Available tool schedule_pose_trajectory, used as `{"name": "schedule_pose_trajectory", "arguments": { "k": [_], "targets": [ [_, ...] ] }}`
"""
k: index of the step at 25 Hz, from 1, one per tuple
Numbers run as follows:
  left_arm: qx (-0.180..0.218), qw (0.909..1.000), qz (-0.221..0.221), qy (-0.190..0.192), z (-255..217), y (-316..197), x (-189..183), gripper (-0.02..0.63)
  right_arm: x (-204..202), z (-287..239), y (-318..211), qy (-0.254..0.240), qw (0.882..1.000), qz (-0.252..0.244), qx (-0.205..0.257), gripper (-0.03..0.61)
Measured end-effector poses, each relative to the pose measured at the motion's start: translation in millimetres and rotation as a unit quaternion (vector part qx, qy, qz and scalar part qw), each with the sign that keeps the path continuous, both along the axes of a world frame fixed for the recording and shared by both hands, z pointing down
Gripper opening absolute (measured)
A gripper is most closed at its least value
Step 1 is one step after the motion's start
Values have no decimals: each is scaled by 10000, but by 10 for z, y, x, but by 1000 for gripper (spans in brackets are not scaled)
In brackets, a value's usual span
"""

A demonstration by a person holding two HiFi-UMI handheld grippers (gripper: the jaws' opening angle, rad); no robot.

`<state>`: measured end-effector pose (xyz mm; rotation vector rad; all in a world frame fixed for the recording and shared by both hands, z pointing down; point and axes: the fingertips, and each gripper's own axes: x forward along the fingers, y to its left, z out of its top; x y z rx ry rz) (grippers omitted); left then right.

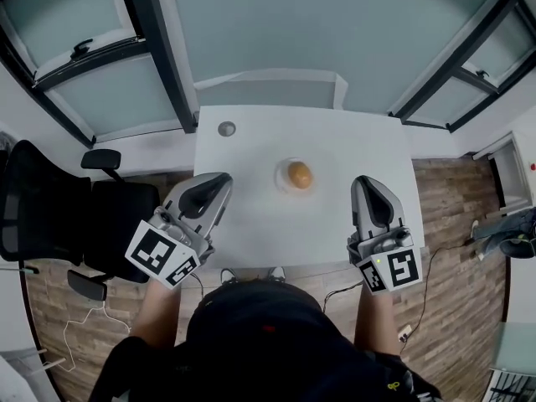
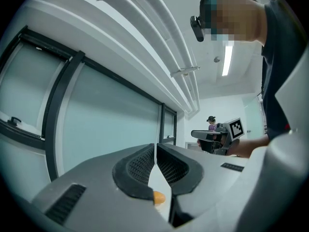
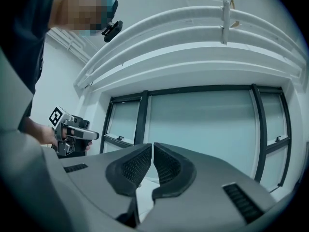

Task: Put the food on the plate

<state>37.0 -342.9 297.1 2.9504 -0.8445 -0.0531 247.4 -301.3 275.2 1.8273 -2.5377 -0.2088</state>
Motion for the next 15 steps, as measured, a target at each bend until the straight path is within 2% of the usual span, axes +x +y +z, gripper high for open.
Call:
{"name": "schedule_pose_trajectory", "arguments": {
  "k": [15],
  "targets": [
    [10,10000,28,-11,-26,74,-7,35,-81,30,-28,84,9998,-71,-152,34]
  ]
}}
